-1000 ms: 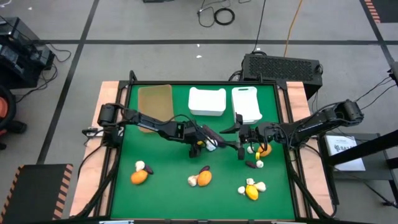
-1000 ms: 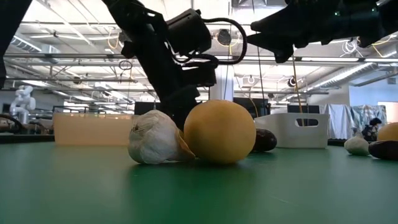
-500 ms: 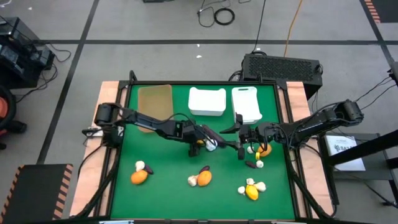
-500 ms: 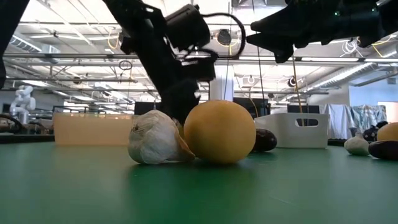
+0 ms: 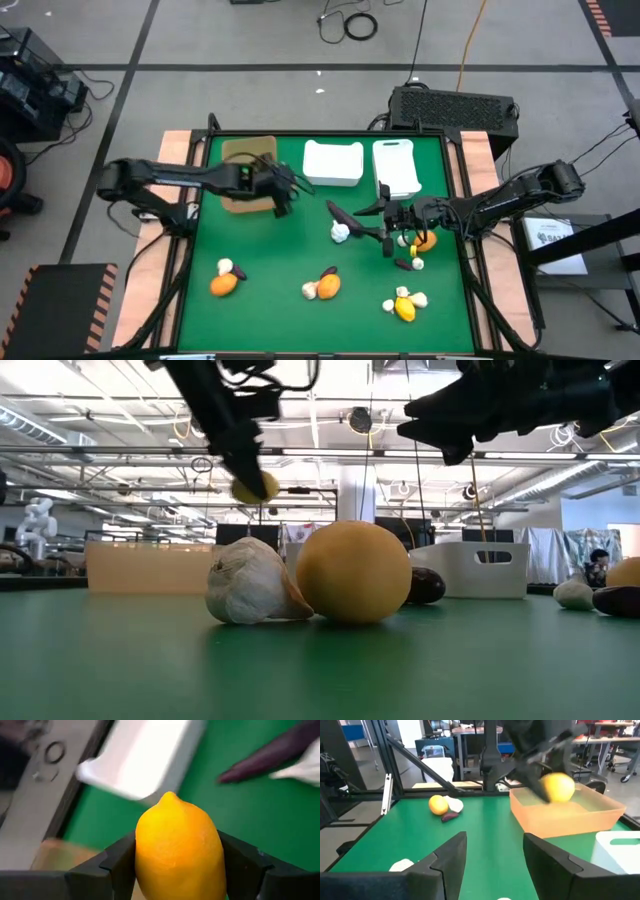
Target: Sort produce into baskets
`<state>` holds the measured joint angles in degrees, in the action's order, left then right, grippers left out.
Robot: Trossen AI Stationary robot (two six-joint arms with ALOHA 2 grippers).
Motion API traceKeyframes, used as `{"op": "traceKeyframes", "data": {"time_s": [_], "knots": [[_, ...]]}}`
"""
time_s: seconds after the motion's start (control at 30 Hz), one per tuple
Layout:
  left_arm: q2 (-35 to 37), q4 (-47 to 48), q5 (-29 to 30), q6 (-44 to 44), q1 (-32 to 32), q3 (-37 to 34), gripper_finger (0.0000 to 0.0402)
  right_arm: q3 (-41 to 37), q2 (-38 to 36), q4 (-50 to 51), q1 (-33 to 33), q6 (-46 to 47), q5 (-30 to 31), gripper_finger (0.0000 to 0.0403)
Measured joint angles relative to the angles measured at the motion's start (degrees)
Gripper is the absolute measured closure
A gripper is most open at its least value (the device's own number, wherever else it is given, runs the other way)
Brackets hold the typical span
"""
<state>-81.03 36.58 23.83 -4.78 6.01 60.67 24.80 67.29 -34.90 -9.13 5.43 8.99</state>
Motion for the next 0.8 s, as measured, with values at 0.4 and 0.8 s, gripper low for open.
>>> {"op": "traceKeyframes", "data": {"time_s": [0.4, 0.8], "knots": [[9.0, 3.3, 0.5, -8.4, 16.0, -12.8, 0.0166, 0.0, 0.0, 0.7, 0.0, 3.1, -0.1, 0.0215], [5.9, 2.8, 0.6, -4.9, 27.0, -13.4, 0.0165, 0.0, 0.0, -0.5, 0.0, 4.6, -0.1, 0.0216]]}}
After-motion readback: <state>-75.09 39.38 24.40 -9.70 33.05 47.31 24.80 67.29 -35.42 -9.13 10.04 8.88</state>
